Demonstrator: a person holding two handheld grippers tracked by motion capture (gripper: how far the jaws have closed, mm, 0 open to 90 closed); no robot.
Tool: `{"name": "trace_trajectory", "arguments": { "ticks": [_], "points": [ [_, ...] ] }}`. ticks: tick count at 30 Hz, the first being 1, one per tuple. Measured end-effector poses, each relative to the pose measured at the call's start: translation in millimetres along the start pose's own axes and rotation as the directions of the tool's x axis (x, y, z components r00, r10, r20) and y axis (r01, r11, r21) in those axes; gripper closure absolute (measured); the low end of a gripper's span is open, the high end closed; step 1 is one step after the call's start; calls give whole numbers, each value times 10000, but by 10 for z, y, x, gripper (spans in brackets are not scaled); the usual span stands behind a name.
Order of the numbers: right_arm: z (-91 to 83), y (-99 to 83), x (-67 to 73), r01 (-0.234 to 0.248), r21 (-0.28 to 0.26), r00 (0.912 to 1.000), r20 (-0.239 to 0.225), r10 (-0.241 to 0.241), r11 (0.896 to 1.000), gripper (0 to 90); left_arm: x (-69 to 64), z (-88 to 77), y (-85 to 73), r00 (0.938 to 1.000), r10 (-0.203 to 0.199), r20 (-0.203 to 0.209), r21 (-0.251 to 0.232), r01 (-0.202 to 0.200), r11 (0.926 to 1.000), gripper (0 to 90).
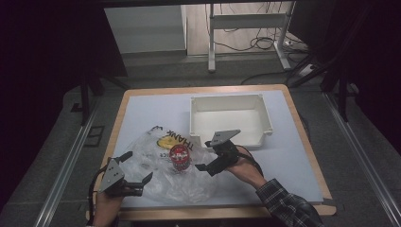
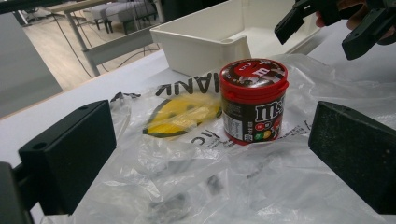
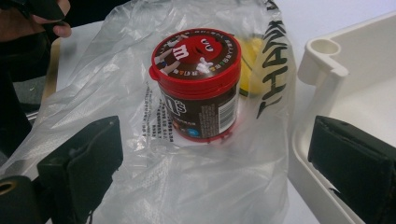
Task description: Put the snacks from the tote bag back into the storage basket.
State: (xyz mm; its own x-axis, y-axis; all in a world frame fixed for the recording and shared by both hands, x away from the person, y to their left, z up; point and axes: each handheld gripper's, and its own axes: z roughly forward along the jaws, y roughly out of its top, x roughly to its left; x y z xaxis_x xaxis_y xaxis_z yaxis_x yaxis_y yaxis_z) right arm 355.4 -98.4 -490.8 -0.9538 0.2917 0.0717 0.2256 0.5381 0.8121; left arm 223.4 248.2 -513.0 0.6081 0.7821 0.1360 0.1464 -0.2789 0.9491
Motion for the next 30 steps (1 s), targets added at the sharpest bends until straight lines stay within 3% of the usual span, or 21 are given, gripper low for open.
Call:
{"name": "trace_trajectory", "arguments": {
  "ticks": [30],
  "points": [
    [374,223,-14,334,1320,9989,-367,-288,9907,38,12,-12,-1,9998,-175,51,-119,175,9998,7]
  ]
}}
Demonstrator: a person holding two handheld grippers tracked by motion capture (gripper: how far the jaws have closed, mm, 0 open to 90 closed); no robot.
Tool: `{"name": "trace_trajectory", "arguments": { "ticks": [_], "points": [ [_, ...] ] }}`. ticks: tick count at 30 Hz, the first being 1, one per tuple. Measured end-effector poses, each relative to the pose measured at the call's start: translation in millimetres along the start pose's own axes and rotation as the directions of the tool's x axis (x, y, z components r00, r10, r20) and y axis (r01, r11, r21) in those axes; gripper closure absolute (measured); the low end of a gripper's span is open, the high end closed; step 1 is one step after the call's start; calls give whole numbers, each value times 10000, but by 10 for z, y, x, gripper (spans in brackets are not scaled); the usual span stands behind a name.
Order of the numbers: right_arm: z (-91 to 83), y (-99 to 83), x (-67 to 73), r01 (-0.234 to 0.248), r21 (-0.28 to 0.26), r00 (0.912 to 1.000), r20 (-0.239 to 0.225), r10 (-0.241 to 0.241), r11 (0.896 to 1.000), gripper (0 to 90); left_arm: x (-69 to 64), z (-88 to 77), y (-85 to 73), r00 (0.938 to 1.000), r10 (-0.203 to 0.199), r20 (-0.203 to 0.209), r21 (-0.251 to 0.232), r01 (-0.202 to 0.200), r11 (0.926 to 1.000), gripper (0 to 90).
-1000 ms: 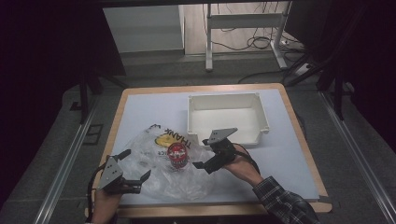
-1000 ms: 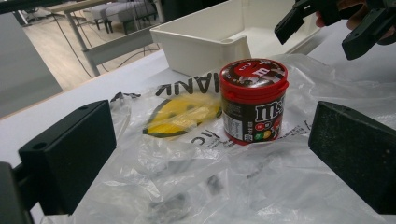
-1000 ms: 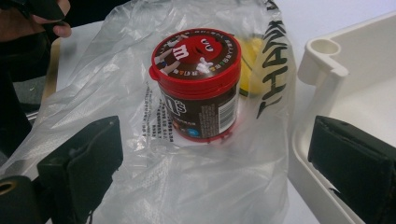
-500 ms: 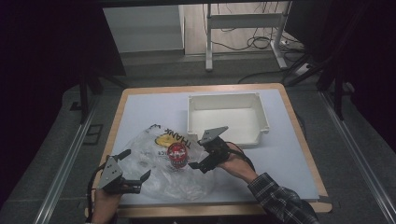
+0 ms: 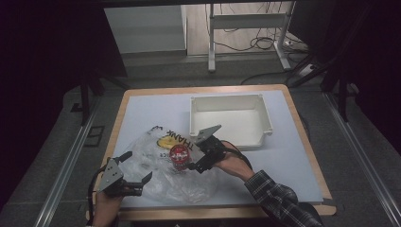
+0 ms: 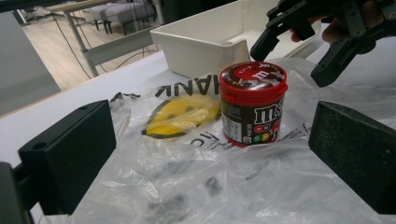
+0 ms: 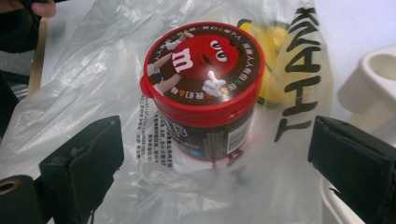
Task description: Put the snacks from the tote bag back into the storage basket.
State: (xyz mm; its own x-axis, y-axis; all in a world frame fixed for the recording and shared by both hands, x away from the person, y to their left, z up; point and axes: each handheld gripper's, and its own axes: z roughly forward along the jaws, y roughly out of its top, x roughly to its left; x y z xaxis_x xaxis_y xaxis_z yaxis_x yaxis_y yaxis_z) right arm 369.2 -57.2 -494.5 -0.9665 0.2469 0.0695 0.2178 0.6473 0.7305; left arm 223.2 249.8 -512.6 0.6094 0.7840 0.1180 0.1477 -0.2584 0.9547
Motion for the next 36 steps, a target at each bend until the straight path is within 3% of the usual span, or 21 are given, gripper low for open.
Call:
{"name": "trace_trajectory", "arguments": {
  "ticks": [9,18,26,35,36],
  "points": [
    [120,127,34,13,549,10000,-43,-11,9985,36,-1,-1,0,10000,12,-5,4,-12,10000,7],
    [277,208,92,374,1300,9993,-86,-366,9908,39,-2,-1,-1,10000,32,-5,18,-32,10000,7],
    [450,292,76,197,1788,9997,-148,-173,9837,40,-1,-3,-1,10000,41,-4,15,-41,10000,8],
    [632,348,94,419,2608,9986,197,-486,9645,103,-2,-4,-1,10000,52,4,8,-52,10000,8],
    [663,352,96,505,2832,9975,333,-624,9577,139,-2,-5,-1,10000,46,5,3,-46,10000,9]
  ]
}}
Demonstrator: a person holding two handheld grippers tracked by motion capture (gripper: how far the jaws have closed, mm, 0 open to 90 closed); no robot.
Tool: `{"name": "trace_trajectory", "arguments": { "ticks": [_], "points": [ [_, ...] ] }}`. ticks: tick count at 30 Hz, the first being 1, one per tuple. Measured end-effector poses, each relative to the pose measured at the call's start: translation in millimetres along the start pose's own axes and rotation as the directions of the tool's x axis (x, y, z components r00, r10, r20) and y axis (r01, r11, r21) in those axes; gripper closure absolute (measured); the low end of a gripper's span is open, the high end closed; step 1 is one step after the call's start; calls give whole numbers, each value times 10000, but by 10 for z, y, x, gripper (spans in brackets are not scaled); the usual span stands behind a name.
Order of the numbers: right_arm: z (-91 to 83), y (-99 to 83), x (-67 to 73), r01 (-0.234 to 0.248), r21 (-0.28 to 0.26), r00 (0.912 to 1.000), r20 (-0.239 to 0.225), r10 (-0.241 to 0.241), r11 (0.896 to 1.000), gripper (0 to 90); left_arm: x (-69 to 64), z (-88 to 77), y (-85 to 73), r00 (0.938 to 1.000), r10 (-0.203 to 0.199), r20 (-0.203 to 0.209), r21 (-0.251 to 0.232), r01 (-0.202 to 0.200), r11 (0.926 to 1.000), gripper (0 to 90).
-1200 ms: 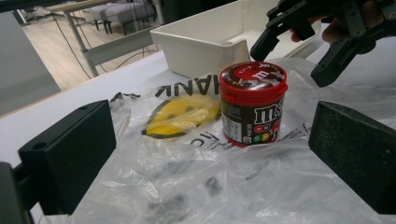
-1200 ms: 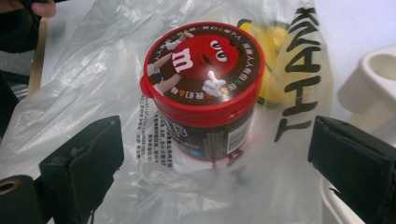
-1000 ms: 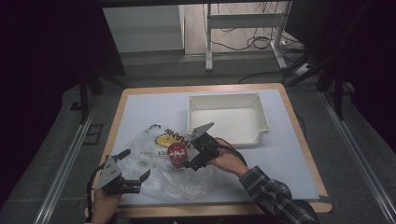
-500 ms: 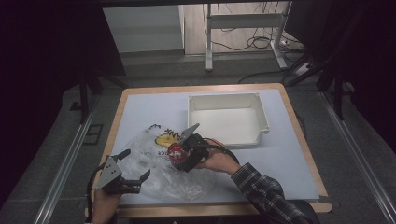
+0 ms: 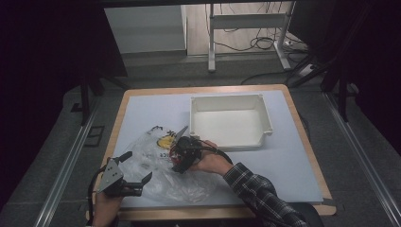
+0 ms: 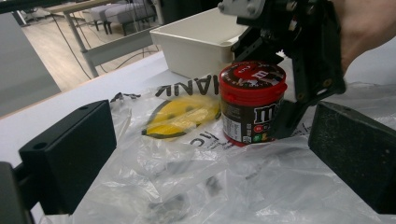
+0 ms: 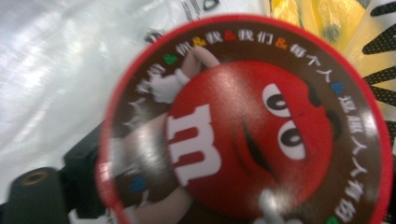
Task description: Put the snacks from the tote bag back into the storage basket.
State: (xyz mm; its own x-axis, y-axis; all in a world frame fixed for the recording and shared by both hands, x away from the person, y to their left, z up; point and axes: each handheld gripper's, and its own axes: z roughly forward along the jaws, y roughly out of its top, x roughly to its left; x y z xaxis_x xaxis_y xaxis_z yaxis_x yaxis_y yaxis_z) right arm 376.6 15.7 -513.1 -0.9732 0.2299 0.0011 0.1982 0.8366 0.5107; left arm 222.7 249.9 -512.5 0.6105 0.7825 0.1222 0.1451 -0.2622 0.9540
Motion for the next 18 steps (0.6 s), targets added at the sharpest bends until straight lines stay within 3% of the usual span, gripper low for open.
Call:
{"name": "trace_trajectory", "arguments": {
  "ticks": [5,10,18],
  "points": [
    [12,21,-1,37,160,10000,88,-38,9999,222,1,0,0,10000,9,7,6,-9,10000,8],
    [4,49,20,205,322,9994,277,-214,9993,236,-1,1,0,10000,28,10,15,-28,10000,9],
    [-41,66,39,275,436,9995,109,-280,9987,258,-1,2,0,10000,36,5,26,-36,10000,10]
  ]
}}
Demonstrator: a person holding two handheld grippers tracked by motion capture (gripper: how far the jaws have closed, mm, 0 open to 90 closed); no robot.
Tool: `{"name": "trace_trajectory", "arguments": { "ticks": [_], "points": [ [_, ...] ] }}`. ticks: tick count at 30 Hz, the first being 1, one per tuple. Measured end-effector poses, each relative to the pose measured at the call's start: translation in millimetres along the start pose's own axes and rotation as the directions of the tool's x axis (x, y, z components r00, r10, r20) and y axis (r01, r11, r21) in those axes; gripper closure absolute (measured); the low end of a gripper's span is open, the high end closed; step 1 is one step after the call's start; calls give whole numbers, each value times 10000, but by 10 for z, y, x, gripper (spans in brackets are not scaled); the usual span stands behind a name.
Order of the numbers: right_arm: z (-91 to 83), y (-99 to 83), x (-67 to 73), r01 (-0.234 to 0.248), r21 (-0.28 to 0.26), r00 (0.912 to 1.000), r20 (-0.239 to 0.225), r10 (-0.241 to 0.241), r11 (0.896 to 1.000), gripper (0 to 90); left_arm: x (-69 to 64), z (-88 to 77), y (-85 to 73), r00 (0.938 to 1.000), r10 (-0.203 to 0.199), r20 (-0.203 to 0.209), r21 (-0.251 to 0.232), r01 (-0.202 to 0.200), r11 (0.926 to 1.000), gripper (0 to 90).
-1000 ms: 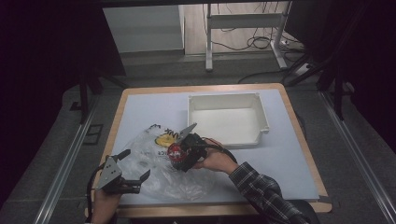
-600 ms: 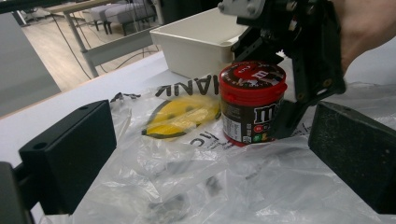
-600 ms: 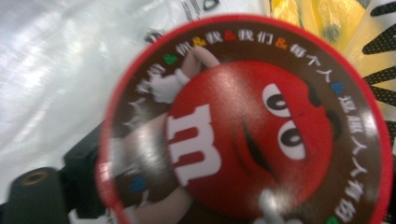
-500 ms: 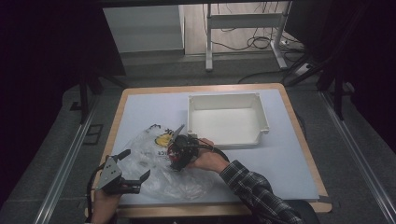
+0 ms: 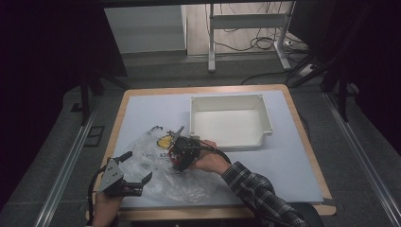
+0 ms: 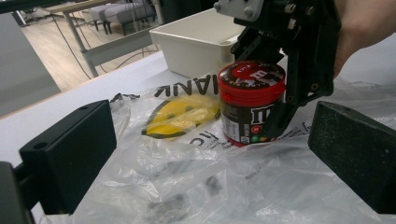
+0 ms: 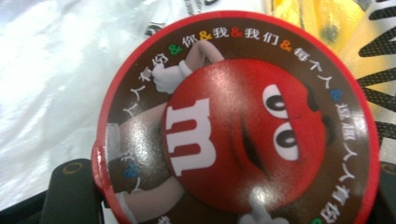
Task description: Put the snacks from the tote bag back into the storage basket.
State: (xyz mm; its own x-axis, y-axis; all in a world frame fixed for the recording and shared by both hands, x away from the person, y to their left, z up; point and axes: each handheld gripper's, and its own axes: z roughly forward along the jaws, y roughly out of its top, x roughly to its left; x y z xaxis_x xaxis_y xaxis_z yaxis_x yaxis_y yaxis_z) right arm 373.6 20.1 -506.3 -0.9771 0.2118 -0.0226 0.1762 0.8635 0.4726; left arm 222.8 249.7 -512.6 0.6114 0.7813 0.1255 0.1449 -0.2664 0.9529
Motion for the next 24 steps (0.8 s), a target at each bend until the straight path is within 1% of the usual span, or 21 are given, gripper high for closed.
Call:
{"name": "trace_trajectory", "arguments": {
  "ticks": [2,5,10,13,17,19,20,24],
  "points": [
    [-30,12,10,48,-24,10000,-6,-48,10000,257,0,0,0,10000,0,-4,-1,0,10000,9],
    [-101,43,25,71,-226,10000,-32,-72,9997,258,-1,0,1,10000,3,-10,-11,-3,10000,9],
    [-132,42,50,93,-203,10000,-9,-93,9998,258,-2,-2,1,10000,-5,-9,-26,5,10000,9],
    [-154,40,68,48,-176,10000,-80,-50,9998,258,-3,-1,2,10000,9,-17,-19,-9,10000,9],
    [-217,59,115,180,-218,9998,-107,-182,9996,258,-3,0,2,10000,6,-24,-16,-6,10000,9],
    [-256,66,132,345,-276,9993,-115,-349,9990,258,-1,-2,2,10000,35,-24,7,-35,10000,9],
    [-270,64,136,337,-283,9993,-128,-340,9990,258,4,-6,3,9999,105,-33,70,-105,9999,10],
    [-304,48,133,264,-340,9995,-148,-269,9991,258,0,-6,3,10000,44,-24,9,-44,10000,9]
  ]
}}
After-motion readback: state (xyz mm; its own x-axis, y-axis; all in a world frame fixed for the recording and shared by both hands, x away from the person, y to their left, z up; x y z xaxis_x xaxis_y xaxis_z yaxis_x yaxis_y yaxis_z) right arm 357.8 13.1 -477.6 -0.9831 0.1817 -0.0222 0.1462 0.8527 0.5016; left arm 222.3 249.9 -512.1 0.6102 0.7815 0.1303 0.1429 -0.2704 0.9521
